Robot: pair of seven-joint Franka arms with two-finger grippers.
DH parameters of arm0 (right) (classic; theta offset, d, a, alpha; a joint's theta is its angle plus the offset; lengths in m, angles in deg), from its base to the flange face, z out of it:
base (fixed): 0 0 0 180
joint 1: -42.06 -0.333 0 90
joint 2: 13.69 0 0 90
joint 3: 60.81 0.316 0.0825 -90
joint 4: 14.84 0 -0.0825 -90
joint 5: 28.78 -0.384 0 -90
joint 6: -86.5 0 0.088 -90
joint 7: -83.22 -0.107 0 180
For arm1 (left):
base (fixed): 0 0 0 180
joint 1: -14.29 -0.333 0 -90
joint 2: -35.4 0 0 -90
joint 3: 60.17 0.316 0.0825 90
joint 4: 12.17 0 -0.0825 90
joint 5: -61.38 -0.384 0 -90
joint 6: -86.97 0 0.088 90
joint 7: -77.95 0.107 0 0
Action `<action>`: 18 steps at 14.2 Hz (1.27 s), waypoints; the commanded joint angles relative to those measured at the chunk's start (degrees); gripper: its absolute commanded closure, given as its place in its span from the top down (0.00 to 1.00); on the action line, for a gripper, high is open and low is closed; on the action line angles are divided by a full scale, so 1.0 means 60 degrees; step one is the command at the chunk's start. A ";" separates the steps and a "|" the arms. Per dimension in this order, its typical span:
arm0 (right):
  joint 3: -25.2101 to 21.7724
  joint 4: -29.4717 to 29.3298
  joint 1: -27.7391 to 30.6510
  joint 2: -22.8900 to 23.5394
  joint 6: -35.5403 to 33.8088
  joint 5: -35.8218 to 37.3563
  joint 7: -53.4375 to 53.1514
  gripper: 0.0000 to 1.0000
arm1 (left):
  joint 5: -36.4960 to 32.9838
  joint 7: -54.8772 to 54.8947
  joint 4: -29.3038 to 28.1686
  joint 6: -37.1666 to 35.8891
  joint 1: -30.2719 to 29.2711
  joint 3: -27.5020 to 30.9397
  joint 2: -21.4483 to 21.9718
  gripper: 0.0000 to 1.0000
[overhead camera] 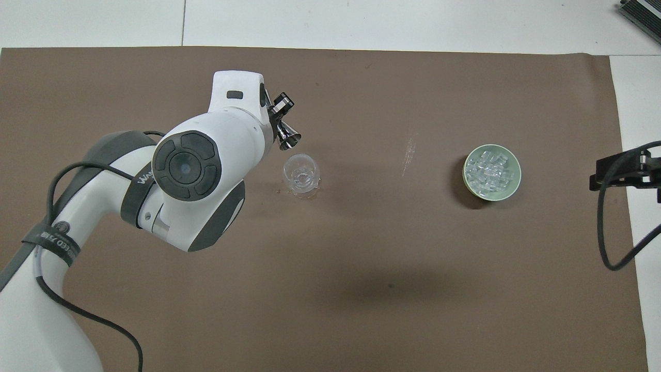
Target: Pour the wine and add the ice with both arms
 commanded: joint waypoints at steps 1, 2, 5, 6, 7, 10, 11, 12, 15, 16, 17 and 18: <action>-0.0001 -0.0025 0.0142 -0.0017 -0.0111 -0.0089 0.0275 1.00 | -0.0466 0.0085 0.0084 0.0183 0.0032 0.0080 -0.0078 0.00; -0.0016 -0.0025 0.0127 -0.0017 -0.0111 -0.0089 0.0274 1.00 | -0.0466 0.0085 0.0084 0.0183 0.0017 0.0080 -0.0078 0.00; -0.0031 -0.0025 0.0127 -0.0017 -0.0126 -0.0089 0.0260 1.00 | -0.0466 0.0085 0.0084 0.0183 0.0032 0.0080 -0.0078 0.00; -0.0031 -0.0025 0.0127 -0.0017 -0.0111 -0.0089 0.0245 1.00 | -0.0466 0.0085 0.0084 0.0183 0.0032 0.0080 -0.0078 0.00; -0.0031 -0.0025 0.0127 -0.0017 -0.0125 -0.0089 0.0216 1.00 | -0.0480 0.0085 0.0084 0.0183 0.0032 0.0080 -0.0078 0.00; -0.0016 -0.0025 0.0098 -0.0017 -0.0126 -0.0089 0.0201 1.00 | -0.0481 0.0085 0.0084 0.0183 0.0032 0.0080 -0.0078 0.00; -0.0016 -0.0025 0.0112 -0.0017 -0.0126 -0.0089 0.0201 1.00 | -0.0481 0.0085 0.0084 0.0183 0.0032 0.0080 -0.0078 0.00; -0.0016 -0.0025 0.0113 -0.0017 -0.0126 -0.0089 0.0201 1.00 | -0.0481 0.0085 0.0084 0.0183 0.0046 0.0080 -0.0078 0.00; -0.0016 -0.0025 0.0098 -0.0017 -0.0126 -0.0089 0.0201 1.00 | -0.0481 0.0055 0.0026 0.0168 0.0061 0.0080 -0.0049 0.00; -0.0016 -0.0025 0.0098 -0.0017 -0.0126 -0.0089 0.0201 1.00 | -0.0481 0.0041 0.0011 0.0168 0.0061 0.0080 -0.0049 0.00; -0.0016 -0.0025 0.0098 -0.0017 -0.0126 -0.0089 0.0201 1.00 | -0.0481 0.0026 -0.0003 0.0139 0.0090 0.0080 -0.0034 0.00; -0.0016 -0.0025 0.0098 -0.0017 -0.0126 -0.0089 0.0201 1.00 | -0.0481 -0.0017 -0.0018 0.0110 0.0134 0.0080 -0.0020 0.00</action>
